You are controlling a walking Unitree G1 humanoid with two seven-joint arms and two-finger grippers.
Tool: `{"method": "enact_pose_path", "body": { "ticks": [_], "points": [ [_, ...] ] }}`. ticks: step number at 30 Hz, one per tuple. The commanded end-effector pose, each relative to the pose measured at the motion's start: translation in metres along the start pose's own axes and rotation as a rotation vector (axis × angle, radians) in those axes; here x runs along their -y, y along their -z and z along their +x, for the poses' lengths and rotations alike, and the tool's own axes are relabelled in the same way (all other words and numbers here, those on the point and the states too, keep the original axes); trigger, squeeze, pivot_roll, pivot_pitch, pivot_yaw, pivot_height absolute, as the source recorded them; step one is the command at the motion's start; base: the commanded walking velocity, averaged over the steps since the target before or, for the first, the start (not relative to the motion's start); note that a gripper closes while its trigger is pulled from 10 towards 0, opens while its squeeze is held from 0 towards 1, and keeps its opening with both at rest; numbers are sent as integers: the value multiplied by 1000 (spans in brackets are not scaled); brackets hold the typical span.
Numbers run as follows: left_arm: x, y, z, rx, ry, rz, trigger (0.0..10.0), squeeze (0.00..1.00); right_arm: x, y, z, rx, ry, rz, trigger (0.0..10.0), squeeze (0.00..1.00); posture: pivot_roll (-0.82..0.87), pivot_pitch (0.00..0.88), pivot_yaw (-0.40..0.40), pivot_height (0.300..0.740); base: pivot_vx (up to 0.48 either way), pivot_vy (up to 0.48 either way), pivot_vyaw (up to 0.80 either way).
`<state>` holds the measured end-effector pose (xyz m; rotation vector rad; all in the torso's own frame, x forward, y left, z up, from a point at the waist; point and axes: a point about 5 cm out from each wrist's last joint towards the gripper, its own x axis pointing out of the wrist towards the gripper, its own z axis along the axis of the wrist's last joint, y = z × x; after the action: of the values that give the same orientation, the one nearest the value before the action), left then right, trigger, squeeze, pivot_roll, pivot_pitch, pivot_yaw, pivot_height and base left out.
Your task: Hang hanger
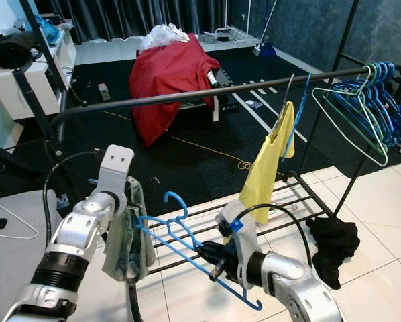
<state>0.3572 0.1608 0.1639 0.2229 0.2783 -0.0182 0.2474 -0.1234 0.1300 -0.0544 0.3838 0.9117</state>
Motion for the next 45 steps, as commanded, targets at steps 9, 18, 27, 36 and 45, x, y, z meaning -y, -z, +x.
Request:
{"method": "enact_pose_path", "body": {
  "ticks": [9,18,27,36,45],
  "points": [
    [2,-3,2,-4,4,-5,10000,0,-7,-2,1,-11,-35,-1,0,0,-70,81,38,735,0,0,0],
    [-1,-4,3,-2,-11,-5,10000,0,-3,4,-2,-21,14,-8,0,0,-72,81,43,735,0,0,0],
    [3,-7,2,8,18,-4,10000,0,8,7,-3,-14,80,-7,0,0,-69,79,40,735,0,0,0],
    [6,-12,-1,26,66,10,10000,0,16,20,-8,-30,110,49,0,0,-67,77,41,735,0,0,0],
    [15,-18,-6,47,146,38,10000,0,20,23,-11,-34,128,55,0,0,-68,78,41,735,0,0,0]
  ]
}}
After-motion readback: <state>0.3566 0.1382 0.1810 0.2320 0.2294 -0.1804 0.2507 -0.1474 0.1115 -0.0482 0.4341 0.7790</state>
